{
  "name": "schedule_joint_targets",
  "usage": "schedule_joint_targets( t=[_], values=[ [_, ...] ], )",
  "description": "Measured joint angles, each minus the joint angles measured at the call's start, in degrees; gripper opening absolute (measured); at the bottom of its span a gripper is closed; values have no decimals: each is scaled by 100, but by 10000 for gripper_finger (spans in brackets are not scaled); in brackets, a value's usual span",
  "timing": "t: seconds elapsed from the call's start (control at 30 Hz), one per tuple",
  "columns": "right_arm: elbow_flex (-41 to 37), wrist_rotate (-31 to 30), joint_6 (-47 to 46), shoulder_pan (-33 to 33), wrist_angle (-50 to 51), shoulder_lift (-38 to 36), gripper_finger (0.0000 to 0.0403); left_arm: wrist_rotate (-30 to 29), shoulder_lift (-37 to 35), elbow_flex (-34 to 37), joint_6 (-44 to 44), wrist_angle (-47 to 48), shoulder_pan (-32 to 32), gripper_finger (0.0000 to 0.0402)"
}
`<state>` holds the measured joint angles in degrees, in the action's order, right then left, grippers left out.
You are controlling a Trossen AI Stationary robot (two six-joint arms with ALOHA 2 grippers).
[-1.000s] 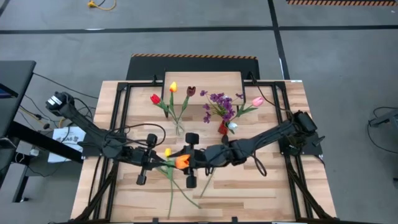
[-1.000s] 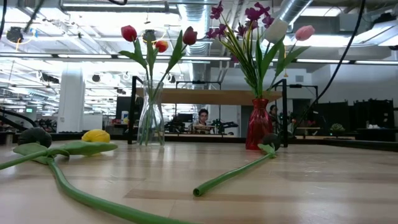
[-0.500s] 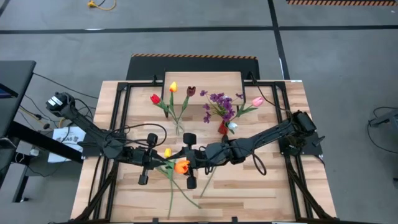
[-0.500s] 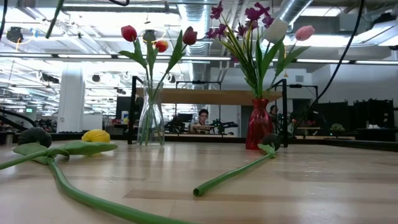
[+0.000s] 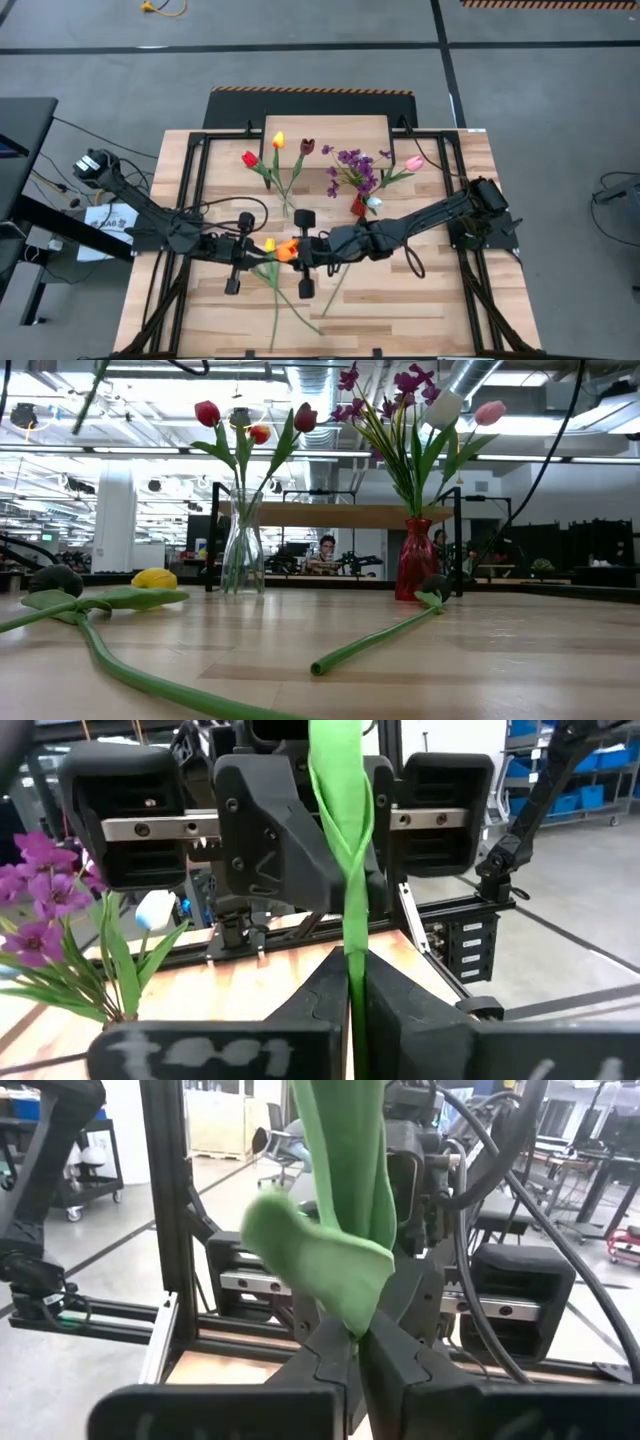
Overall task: Pick and place flowers into a vace then onto a shelf
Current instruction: Put the orange flower into the transparent flower vase
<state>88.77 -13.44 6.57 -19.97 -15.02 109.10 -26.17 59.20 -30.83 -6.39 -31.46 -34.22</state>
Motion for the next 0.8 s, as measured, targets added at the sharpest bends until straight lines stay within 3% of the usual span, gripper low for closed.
schedule_joint_targets(
  t=[0.2, 0.57, 0.8],
  values=[
    [0, 1, -53, 0, 132, 0, 2, 21, 0, 0, 151, 3, 9, 18],
    [-2, 30, -416, -12, 602, -17, 1, -8, 0, -426, 712, 1345, 7, 159],
    [-2, 25, -516, -9, 796, -26, 0, -2, -2, -581, 821, 1811, 1, 203]
  ],
)
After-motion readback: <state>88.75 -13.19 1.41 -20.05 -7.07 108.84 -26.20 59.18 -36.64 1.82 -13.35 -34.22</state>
